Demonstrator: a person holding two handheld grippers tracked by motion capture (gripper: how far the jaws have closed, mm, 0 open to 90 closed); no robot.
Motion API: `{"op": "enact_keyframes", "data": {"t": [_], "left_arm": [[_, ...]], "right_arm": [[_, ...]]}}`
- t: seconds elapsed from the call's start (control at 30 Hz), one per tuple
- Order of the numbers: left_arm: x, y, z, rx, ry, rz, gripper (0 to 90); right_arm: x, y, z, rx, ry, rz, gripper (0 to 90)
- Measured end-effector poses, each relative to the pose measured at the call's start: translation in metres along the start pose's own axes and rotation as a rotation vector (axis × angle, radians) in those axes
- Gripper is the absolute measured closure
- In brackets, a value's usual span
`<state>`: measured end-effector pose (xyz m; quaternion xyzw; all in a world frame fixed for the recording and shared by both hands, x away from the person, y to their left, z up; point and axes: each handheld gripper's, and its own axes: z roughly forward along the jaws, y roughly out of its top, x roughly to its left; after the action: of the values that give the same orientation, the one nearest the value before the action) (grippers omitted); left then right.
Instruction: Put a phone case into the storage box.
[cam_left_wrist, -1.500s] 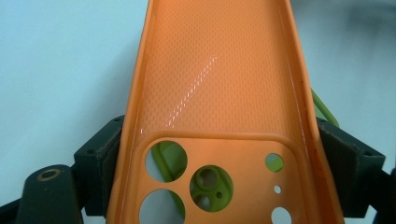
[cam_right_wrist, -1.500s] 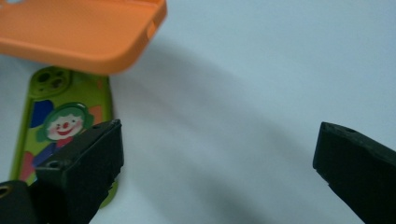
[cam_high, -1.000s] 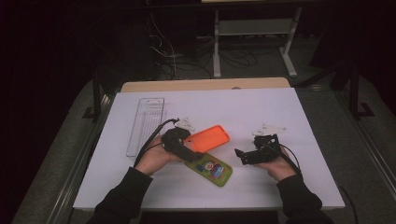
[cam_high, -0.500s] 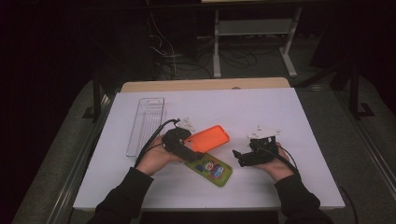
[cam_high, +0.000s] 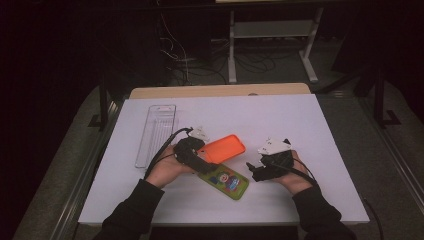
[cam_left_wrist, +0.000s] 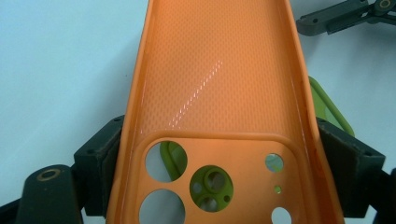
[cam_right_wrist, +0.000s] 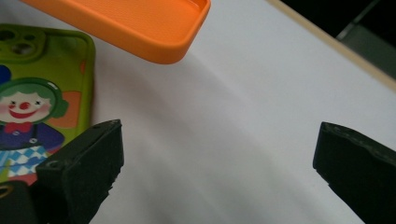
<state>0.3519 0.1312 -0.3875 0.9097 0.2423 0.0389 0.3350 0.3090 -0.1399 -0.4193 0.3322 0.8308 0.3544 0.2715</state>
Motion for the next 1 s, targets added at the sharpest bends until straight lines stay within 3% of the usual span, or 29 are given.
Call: {"op": "enact_keyframes", "data": {"t": [0.03, 0.07, 0.17, 0.2, 0.3, 0.37, 0.4, 0.43, 0.47, 0.6, 0.63, 0.73, 0.97, 1.0], "left_arm": [[0.000, 0.000, 0.000, 0.001, -0.004, -0.002, 15.8], [0.000, -0.001, 0.000, -0.004, -0.001, -0.012, 15.8], [0.001, -0.001, -0.001, 0.009, 0.000, 0.002, 15.8], [0.002, -0.001, -0.001, 0.011, 0.001, 0.003, 15.8], [0.002, -0.001, -0.002, 0.011, 0.000, 0.001, 15.8], [0.001, -0.001, -0.001, 0.011, 0.001, 0.000, 15.7], [0.001, -0.001, -0.001, 0.008, 0.002, -0.004, 15.7], [0.000, -0.001, 0.000, -0.009, 0.000, -0.015, 15.7], [0.000, -0.001, 0.000, -0.009, 0.000, -0.015, 15.8], [0.001, 0.000, -0.001, 0.008, -0.002, 0.009, 15.8], [0.001, 0.000, -0.001, 0.008, -0.002, 0.009, 15.8], [0.000, 0.000, 0.000, 0.004, 0.000, 0.002, 15.8], [-0.001, 0.000, 0.000, -0.009, 0.000, -0.011, 15.8], [0.000, 0.000, 0.000, -0.009, 0.001, 0.001, 15.8]], "right_arm": [[0.001, 0.000, 0.000, -0.002, -0.008, -0.013, 1.0], [0.002, 0.001, 0.000, -0.012, -0.026, -0.057, 1.0], [0.004, 0.001, -0.001, -0.018, -0.041, -0.078, 1.0], [0.005, 0.002, -0.002, -0.031, -0.064, -0.127, 1.1], [0.006, 0.003, -0.002, -0.041, -0.083, -0.151, 1.0], [0.010, 0.003, -0.003, -0.047, -0.116, -0.211, 1.1], [0.010, 0.003, -0.003, -0.047, -0.116, -0.211, 1.1], [0.012, 0.004, -0.003, -0.050, -0.139, -0.255, 1.0], [0.012, 0.004, -0.003, -0.050, -0.139, -0.255, 1.0], [0.015, 0.005, -0.004, -0.048, -0.187, -0.351, 1.1], [0.015, 0.005, -0.004, -0.048, -0.187, -0.351, 1.1], [0.021, 0.006, -0.005, -0.060, -0.248, -0.430, 1.1], [0.030, 0.006, -0.005, -0.090, -0.305, -0.500, 1.1], [0.030, 0.007, -0.006, -0.082, -0.313, -0.552, 1.1]]}}
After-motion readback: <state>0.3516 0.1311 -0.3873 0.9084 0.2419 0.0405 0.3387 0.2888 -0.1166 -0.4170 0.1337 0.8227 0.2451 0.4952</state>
